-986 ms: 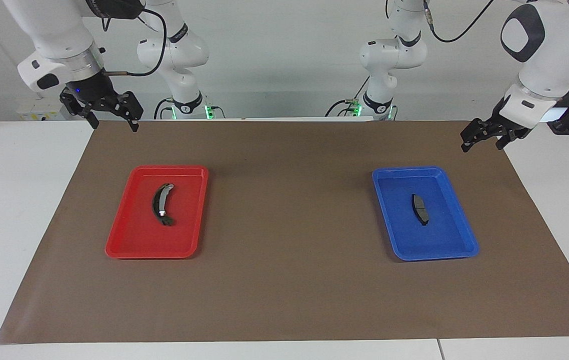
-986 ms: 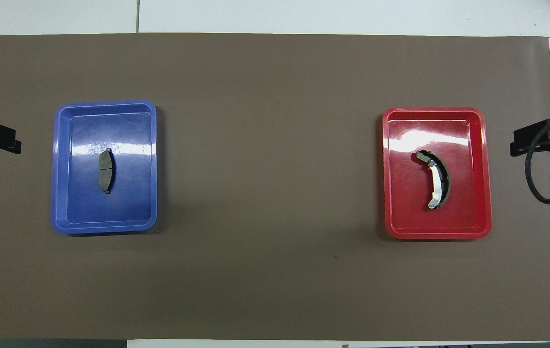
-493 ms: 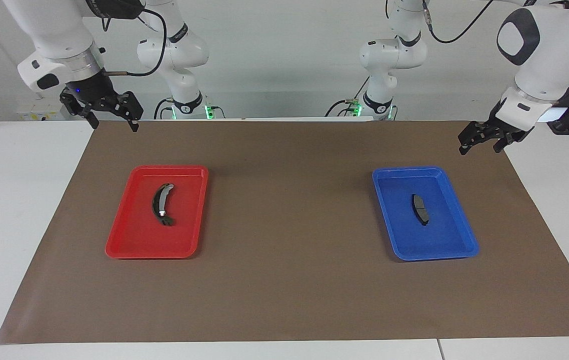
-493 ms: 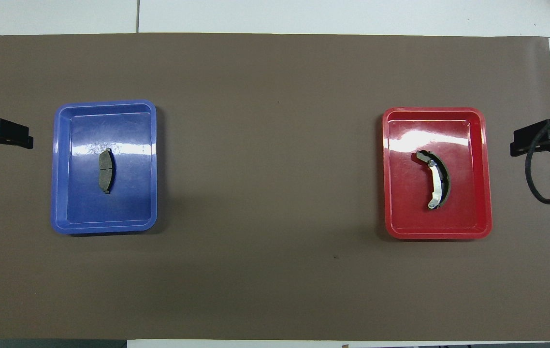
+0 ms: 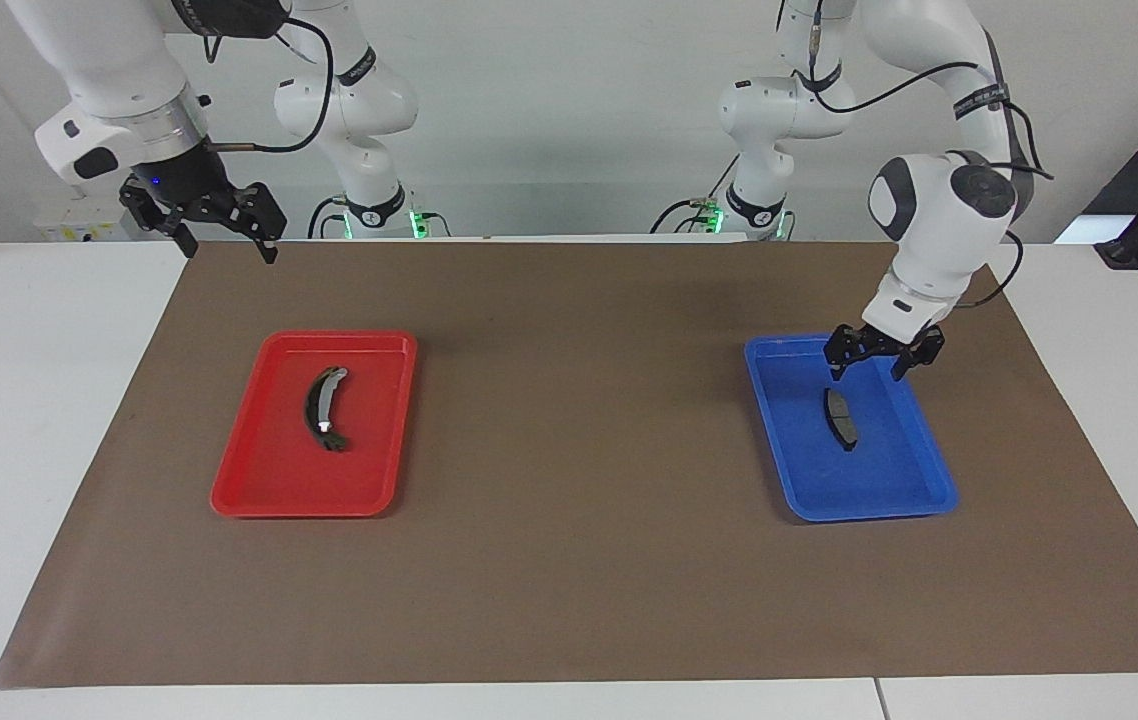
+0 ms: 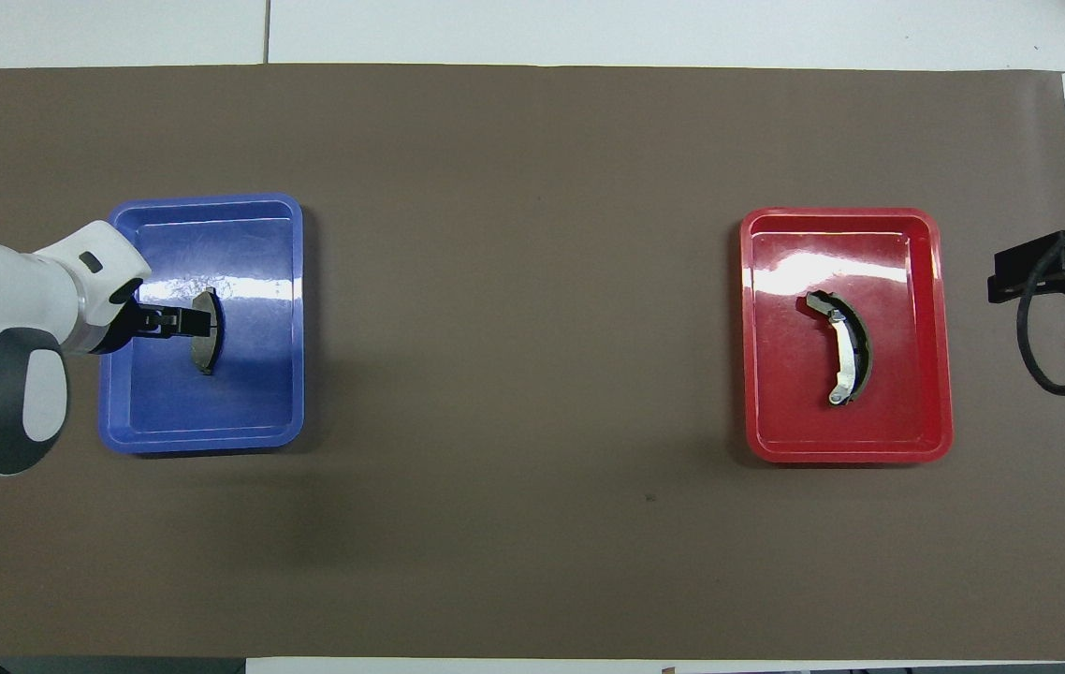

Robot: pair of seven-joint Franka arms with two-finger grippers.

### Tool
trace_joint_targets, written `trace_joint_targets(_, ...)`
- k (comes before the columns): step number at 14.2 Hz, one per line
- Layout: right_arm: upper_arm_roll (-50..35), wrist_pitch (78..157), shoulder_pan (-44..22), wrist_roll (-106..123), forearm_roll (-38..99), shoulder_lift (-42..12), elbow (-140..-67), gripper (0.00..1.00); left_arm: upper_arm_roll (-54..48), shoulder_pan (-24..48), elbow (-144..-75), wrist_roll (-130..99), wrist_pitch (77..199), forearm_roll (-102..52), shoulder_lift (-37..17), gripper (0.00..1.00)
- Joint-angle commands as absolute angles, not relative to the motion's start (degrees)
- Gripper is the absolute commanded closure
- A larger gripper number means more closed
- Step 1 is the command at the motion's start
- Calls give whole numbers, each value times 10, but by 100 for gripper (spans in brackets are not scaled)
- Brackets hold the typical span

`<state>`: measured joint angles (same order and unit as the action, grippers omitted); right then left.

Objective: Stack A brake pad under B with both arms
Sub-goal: 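Grasp the dark pad with the left gripper while the right gripper reaches the shoe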

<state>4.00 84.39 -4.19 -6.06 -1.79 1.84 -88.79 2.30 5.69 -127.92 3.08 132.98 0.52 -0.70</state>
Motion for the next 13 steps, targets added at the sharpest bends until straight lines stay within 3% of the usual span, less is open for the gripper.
trace_joint_targets(1, 37, 861, -41, -55, -19, 37, -929, 0, 26, 56, -1313, 34, 1410, -1, -44, 2)
trace_joint_targets(4, 36, 975, -41, -49, -15, 70, -1046, 0, 26, 55, -1327, 36, 1446, -1, -68, 11)
trace_joint_targets(6, 36, 1025, -42, -49, -11, 69, -1097, 0, 26, 59, -1328, 37, 1459, -1, -78, 33)
trace_joint_targets(9, 36, 1083, -40, -39, -10, 41, -1144, 0, 26, 55, -1320, 37, 1449, -1, -75, 80)
trace_joint_targets(13, 36, 1270, -38, -17, -8, 19, -1272, 0, 25, 62, -1311, 27, 1395, -1, -27, 94)
